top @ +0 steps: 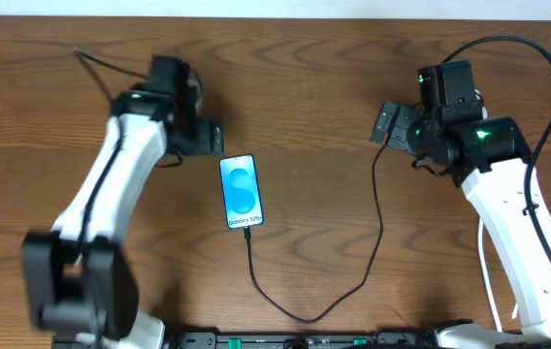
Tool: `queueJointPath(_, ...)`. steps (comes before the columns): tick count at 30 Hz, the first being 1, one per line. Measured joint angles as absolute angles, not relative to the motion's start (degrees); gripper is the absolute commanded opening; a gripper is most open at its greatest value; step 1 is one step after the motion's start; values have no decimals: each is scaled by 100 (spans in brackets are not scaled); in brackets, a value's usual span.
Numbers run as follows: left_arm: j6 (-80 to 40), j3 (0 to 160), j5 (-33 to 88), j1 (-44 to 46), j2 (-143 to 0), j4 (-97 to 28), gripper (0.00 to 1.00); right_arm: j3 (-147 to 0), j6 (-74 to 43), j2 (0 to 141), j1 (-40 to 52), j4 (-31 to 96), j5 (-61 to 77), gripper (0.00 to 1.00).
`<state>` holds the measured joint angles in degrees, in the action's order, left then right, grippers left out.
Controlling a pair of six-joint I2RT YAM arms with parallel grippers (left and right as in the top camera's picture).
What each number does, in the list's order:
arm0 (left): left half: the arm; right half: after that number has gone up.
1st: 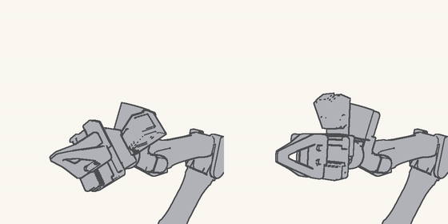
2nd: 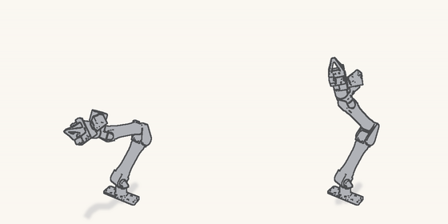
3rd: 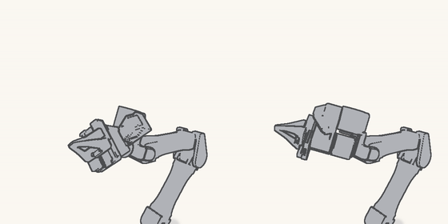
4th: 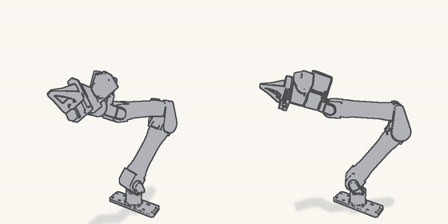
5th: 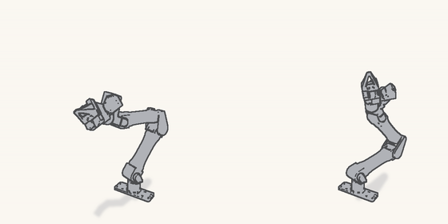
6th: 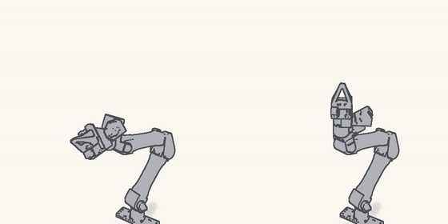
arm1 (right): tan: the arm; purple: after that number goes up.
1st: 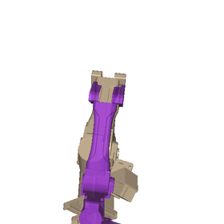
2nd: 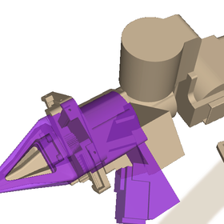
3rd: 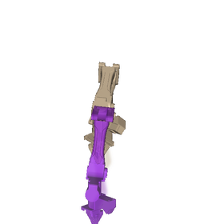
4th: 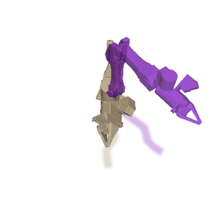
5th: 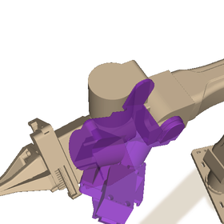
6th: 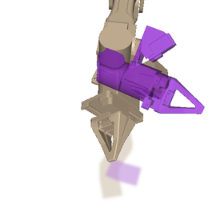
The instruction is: Plug charger to phone and switch on socket
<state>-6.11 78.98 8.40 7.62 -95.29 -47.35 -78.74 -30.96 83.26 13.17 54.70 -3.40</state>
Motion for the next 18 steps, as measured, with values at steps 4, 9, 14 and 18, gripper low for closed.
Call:
queueJointPath(4,-569,7968,799,762,-8543,-4797,91,-7874,-3098,8405,1317,5463,-340,99)
queueJointPath(9,-567,7970,753,762,-7583,-4851,91,-7874,-3098,8497,1317,5463,-336,99)
queueJointPath(14,-567,7970,746,762,-7011,-4866,91,-7874,-3096,8497,1317,5463,-338,99)
queueJointPath(18,-565,7970,733,762,-6807,-4866,91,-7874,-3096,8497,1317,5465,-338,99)
